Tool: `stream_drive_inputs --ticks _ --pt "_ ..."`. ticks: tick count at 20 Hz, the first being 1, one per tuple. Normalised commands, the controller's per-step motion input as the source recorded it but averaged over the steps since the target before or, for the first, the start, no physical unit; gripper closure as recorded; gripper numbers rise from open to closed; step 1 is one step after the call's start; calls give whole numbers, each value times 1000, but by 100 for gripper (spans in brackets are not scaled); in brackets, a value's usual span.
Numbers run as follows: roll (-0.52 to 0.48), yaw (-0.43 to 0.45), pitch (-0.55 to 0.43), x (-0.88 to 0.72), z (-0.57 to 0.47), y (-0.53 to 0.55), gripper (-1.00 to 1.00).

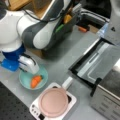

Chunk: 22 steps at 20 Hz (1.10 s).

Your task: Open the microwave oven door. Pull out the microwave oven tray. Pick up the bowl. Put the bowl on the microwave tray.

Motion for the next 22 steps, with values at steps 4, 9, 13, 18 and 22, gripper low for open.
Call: stream_drive_inputs --ticks 4,9,13,18,22 --pt "378 38 42 -112 161 48 100" --pt "371 20 6 -127 131 64 100" --pt "332 35 -28 -171 56 78 100" --pt "292 31 -59 -304 39 155 100" --pt "276 32 -118 -444 -29 247 100"
